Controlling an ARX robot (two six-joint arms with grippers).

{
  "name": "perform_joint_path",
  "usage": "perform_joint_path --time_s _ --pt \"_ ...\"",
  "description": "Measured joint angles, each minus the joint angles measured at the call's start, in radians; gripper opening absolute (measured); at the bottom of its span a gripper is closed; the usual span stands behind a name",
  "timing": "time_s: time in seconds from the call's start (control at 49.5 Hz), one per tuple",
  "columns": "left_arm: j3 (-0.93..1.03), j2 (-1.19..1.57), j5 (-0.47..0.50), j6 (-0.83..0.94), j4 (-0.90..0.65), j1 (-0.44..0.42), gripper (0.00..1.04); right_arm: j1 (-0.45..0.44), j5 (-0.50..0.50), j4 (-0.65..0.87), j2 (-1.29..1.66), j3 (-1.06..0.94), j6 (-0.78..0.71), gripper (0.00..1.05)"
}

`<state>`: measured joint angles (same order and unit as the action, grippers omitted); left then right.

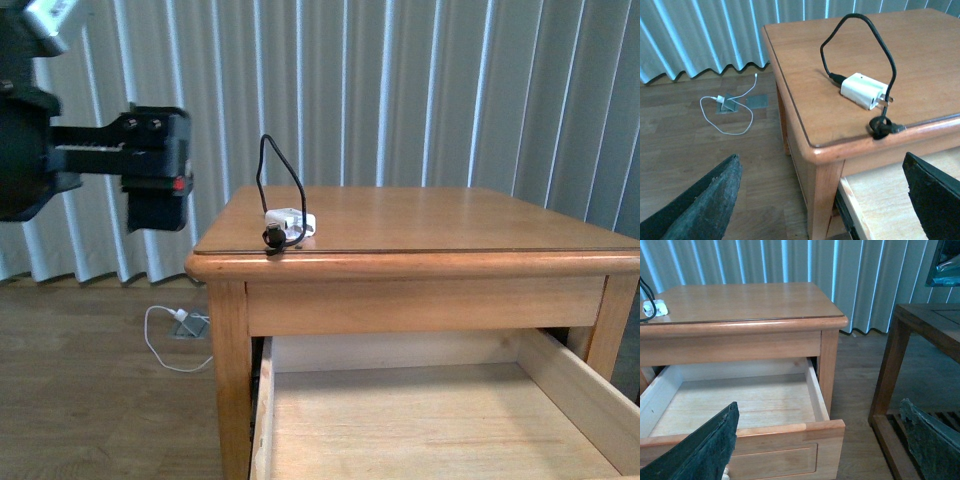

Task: Put charger into drawer

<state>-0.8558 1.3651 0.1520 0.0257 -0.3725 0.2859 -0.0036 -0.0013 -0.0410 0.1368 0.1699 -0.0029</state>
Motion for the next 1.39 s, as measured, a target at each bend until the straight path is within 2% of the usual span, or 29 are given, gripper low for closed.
perform_joint_path --time_s 0.303,0.566,0.828,1.051,1.071,1.232,1.394 --pt "-0.411 0.323 -0.046 0.058 0.138 0.027 0.99 0.0 0.0 0.0 0.0 0.0 0.0 0.96" --pt "-0.7 0.595 0.005 0.072 0.248 0.064 0.99 0.0 0.0 0.0 0.0 0.0 0.0 0.96" --pt "-0.83 0.723 0.029 0.095 0.301 0.105 0.99 0.0 0.0 0.0 0.0 0.0 0.0 0.96" --pt "-0.888 0.761 0.085 0.11 0.338 0.12 0.98 0.0 0.0 0.0 0.0 0.0 0.0 0.96" --pt "-0.889 0.761 0.086 0.111 0.339 0.12 0.98 0.0 0.0 0.0 0.0 0.0 0.0 0.96" --pt "-0.885 0.761 0.095 0.132 0.345 0.12 0.64 0.0 0.0 0.0 0.0 0.0 0.0 0.96" --pt "-0.853 0.74 0.092 0.135 0.328 0.116 0.6 0.0 0.0 0.0 0.0 0.0 0.0 0.96"
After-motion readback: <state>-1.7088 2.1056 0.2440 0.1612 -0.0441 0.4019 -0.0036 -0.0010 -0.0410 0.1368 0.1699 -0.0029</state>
